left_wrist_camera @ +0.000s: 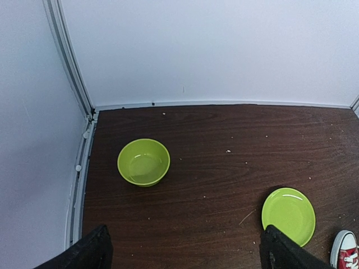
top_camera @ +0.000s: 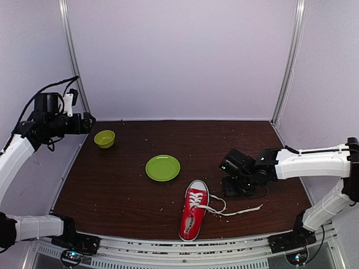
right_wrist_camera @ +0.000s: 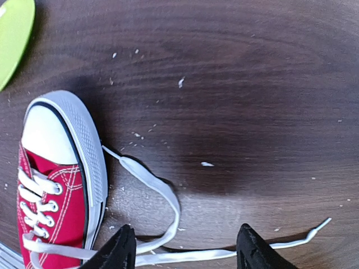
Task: Tie the shoes
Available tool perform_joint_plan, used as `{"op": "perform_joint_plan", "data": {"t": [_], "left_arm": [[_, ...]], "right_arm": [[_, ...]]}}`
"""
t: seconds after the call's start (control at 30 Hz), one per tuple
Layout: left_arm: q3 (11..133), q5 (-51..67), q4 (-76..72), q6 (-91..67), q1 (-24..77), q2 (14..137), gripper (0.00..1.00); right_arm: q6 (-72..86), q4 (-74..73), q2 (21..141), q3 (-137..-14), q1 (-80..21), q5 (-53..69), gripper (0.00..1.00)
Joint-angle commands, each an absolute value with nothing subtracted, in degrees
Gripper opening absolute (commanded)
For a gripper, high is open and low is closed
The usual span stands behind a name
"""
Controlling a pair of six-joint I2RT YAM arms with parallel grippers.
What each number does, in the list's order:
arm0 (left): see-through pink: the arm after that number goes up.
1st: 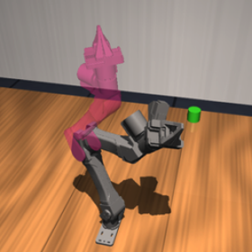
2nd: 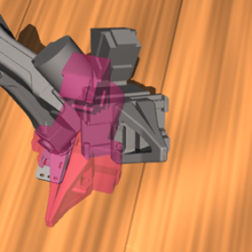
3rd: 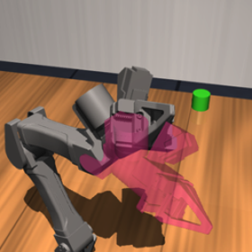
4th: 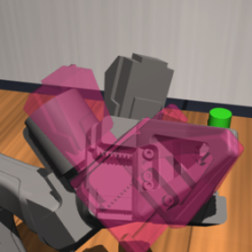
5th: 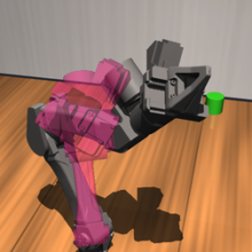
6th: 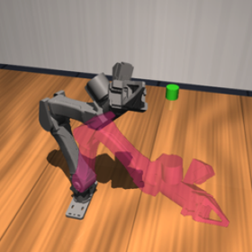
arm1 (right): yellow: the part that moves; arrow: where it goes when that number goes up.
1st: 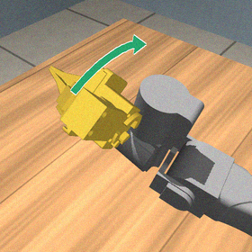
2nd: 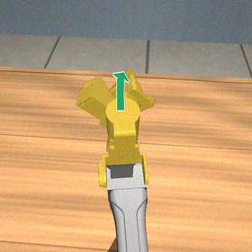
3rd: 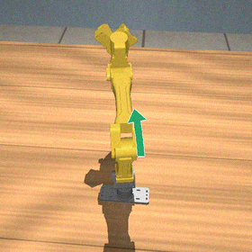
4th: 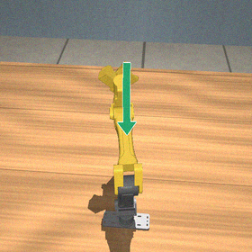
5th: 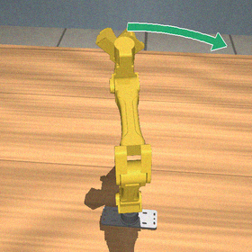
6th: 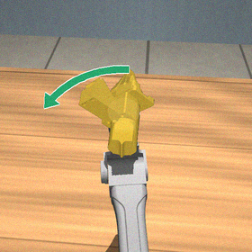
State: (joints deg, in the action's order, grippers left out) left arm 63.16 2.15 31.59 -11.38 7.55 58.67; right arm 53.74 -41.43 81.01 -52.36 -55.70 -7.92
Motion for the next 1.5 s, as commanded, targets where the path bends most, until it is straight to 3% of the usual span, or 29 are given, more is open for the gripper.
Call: {"op": "perform_joint_plan", "data": {"t": [0.0,0.63,0.93,1.1,1.3,1.47], "left_arm": [[63.8,1.6,30.1,-10.4,7.3,57.8,0.93],[63.8,2.5,30.0,-10.7,7.3,59.2,0.93],[63.9,2.5,30.1,-10.8,7.3,59.2,0.93],[63.8,2.6,30.0,-10.7,7.3,59.3,0.93],[62.4,7.6,28.0,-10.7,8.7,60.1,0.88],[55.4,11.7,17.8,-16.0,21.9,59.6,0.85]], "right_arm": [[51.3,-42.1,86.1,-54.7,-57.3,-6.8,0.59],[50.0,-37.0,94.5,-54.2,-57.6,-3.4,0.27],[50.4,-37.0,97.1,-53.7,-57.6,-3.5,0.23],[51.1,-35.9,96.7,-53.2,-57.5,-3.6,0.01],[50.4,-37.8,89.3,-56.5,-57.5,-11.1,0.0],[46.6,-31.8,81.4,-58.6,-57.3,-14.0,0.0]]}}
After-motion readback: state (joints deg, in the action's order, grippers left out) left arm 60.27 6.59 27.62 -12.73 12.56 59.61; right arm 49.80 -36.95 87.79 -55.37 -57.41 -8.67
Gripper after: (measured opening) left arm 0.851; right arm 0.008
